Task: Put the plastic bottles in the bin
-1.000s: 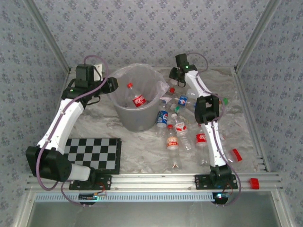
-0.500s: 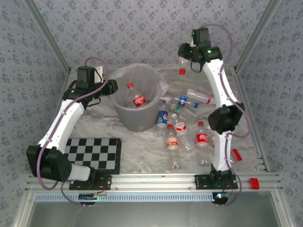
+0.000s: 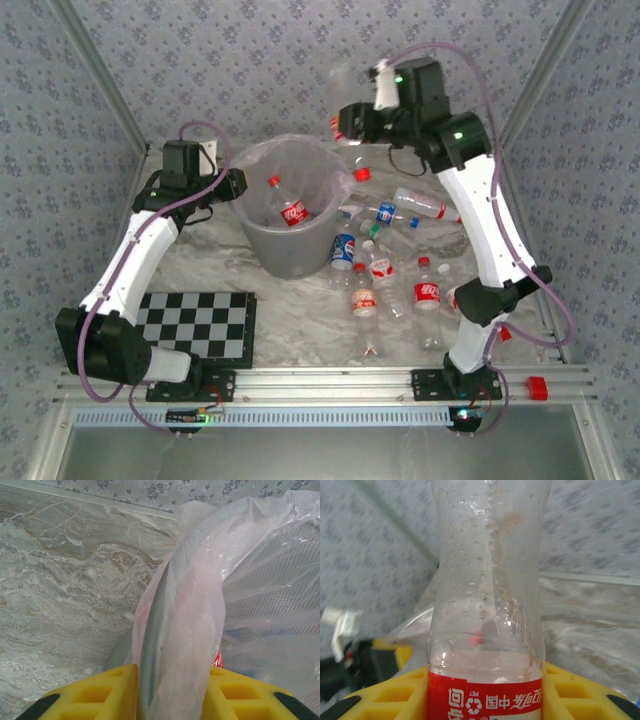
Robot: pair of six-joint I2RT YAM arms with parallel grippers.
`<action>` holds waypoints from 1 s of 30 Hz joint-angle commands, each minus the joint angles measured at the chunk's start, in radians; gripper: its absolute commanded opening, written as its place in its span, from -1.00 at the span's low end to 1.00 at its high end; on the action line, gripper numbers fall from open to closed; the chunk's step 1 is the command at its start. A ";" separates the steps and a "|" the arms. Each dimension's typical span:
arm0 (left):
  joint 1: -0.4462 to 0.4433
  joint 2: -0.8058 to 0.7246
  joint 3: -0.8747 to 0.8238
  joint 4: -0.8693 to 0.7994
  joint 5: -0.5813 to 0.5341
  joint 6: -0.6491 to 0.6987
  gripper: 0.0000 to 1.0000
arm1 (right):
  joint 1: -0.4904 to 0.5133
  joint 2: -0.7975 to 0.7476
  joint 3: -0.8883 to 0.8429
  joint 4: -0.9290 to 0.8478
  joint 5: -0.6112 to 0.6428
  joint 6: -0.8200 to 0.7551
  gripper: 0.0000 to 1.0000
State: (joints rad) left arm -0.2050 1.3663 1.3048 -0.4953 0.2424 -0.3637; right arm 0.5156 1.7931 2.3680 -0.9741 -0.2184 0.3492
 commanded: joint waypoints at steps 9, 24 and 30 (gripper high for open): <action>-0.005 -0.033 -0.010 -0.002 0.005 0.014 -0.34 | 0.193 0.205 0.175 -0.254 0.099 -0.160 -0.40; -0.005 -0.031 -0.015 0.006 0.003 0.009 -0.36 | 0.231 0.400 0.216 -0.306 0.098 -0.232 -0.48; -0.005 -0.028 -0.016 0.010 0.001 0.008 -0.36 | 0.249 0.475 0.204 -0.312 0.085 -0.239 -0.22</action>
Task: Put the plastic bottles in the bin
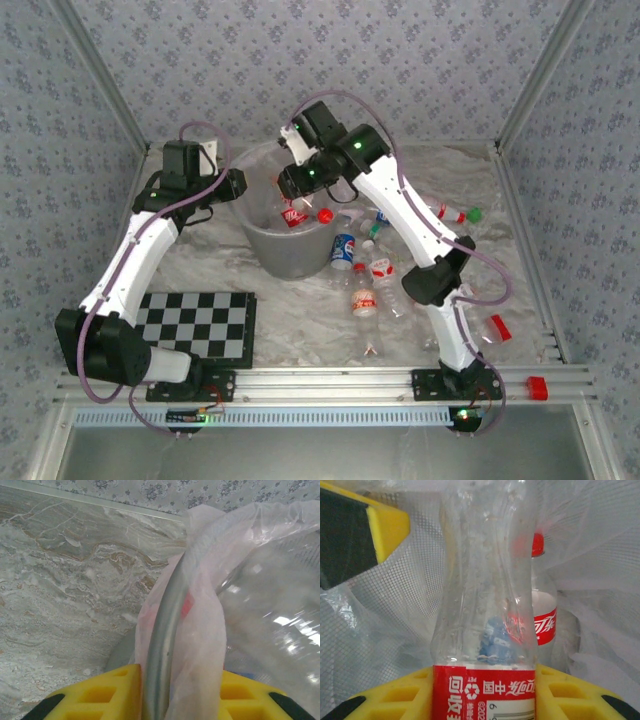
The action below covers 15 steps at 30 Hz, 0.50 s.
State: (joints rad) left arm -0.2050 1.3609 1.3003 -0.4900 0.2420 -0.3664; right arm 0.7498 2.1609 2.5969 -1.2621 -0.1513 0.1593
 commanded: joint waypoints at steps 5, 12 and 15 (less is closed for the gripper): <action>-0.005 -0.017 -0.015 0.007 0.006 0.004 -0.37 | 0.028 0.112 -0.106 0.033 0.022 -0.033 0.36; -0.005 -0.017 -0.015 0.004 -0.001 0.007 -0.37 | 0.030 0.124 -0.132 0.062 0.027 -0.015 0.56; -0.005 -0.016 -0.015 0.008 0.003 0.003 -0.37 | 0.031 0.107 -0.119 0.060 0.031 -0.015 0.69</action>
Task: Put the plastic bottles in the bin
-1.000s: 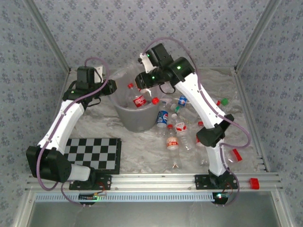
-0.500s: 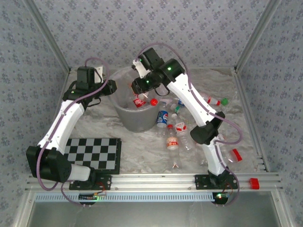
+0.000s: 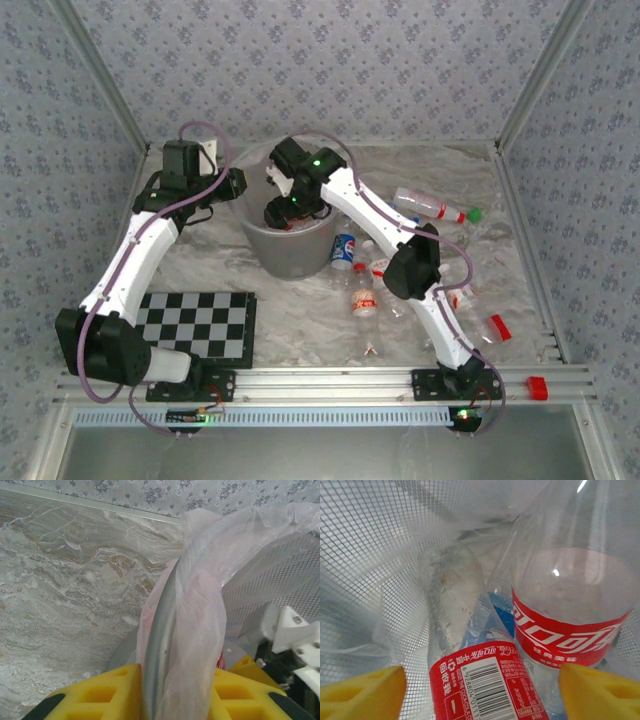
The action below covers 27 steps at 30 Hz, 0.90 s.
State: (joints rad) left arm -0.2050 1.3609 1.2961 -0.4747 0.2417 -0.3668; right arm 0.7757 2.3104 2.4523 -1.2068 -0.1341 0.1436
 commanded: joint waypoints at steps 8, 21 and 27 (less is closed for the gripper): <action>-0.005 -0.018 -0.012 -0.015 -0.002 0.009 -0.37 | 0.006 -0.112 0.133 -0.051 0.011 -0.044 1.00; -0.005 -0.024 -0.009 -0.025 -0.011 0.018 -0.36 | -0.041 -0.537 -0.059 0.050 0.236 -0.138 1.00; -0.005 -0.026 -0.004 -0.032 -0.013 0.023 -0.36 | -0.206 -0.739 -0.331 -0.001 0.338 -0.059 1.00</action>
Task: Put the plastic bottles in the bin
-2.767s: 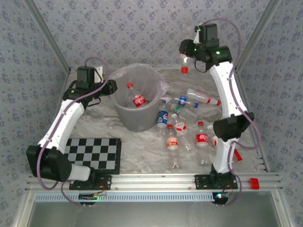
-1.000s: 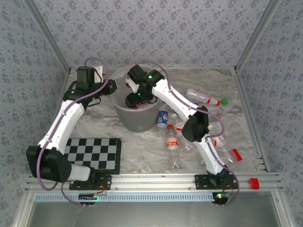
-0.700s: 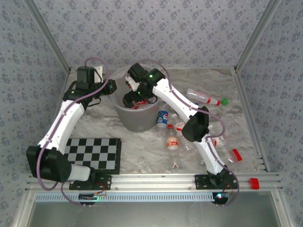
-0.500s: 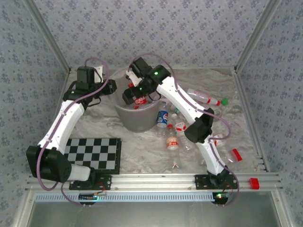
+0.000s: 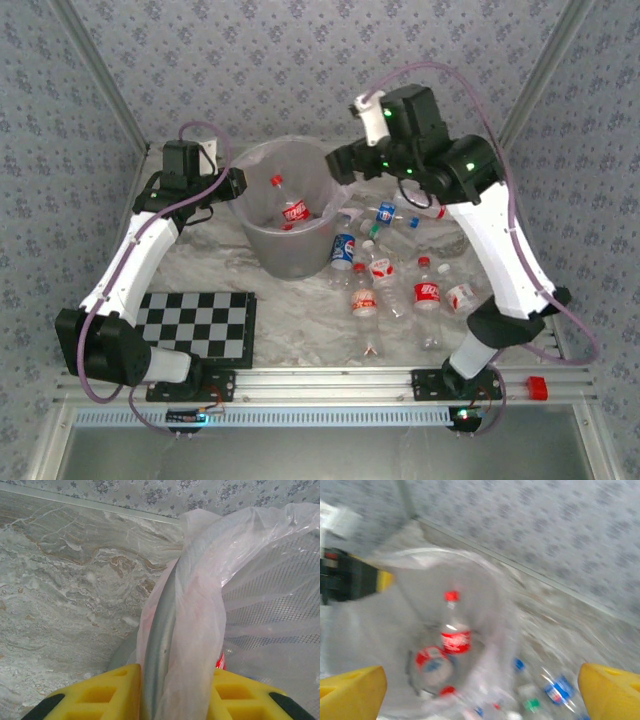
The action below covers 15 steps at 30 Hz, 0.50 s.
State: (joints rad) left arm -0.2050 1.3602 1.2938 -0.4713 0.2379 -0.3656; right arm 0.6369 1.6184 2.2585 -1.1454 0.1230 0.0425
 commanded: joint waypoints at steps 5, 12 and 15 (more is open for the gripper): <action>-0.005 -0.027 -0.001 -0.038 -0.016 0.026 -0.36 | -0.278 -0.240 -0.470 -0.067 0.107 0.164 1.00; -0.005 -0.018 0.003 -0.059 -0.015 0.047 -0.35 | -0.570 -0.451 -0.916 -0.076 0.104 0.261 0.50; -0.005 -0.015 0.004 -0.064 -0.015 0.052 -0.35 | -0.688 -0.496 -1.076 -0.064 0.049 0.271 0.52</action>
State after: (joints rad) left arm -0.2050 1.3594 1.2938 -0.4747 0.2348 -0.3485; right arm 0.0227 1.1519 1.2869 -1.1893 0.2123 0.2657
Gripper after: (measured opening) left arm 0.325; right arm 0.758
